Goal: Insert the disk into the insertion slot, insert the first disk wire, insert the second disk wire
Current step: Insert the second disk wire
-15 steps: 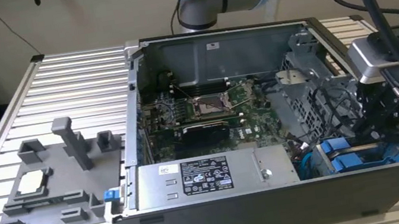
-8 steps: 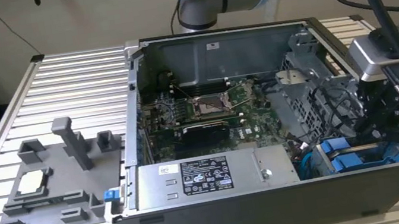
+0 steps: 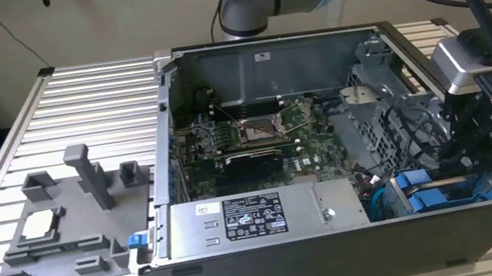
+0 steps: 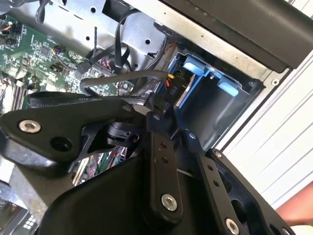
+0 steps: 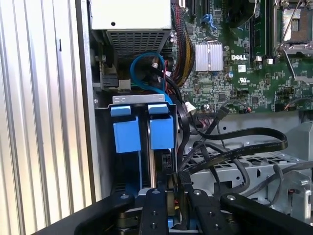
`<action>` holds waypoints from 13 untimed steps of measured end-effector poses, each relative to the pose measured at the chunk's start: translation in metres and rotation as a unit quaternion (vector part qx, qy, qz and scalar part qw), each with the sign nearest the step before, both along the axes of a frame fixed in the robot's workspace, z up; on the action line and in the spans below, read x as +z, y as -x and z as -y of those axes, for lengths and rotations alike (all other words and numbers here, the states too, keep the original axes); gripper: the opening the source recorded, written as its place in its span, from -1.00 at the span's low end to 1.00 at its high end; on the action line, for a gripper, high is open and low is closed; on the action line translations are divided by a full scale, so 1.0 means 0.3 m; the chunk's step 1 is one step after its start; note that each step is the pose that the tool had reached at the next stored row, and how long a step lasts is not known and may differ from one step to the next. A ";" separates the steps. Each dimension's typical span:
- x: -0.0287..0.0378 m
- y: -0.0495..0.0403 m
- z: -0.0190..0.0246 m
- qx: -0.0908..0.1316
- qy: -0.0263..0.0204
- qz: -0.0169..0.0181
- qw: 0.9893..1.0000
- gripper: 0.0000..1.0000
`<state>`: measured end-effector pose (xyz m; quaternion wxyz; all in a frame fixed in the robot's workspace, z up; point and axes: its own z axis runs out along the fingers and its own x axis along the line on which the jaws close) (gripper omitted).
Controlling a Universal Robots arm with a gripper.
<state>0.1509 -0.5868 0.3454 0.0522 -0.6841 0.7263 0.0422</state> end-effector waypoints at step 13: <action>0.078 0.000 0.000 0.000 0.000 0.000 1.000 -0.51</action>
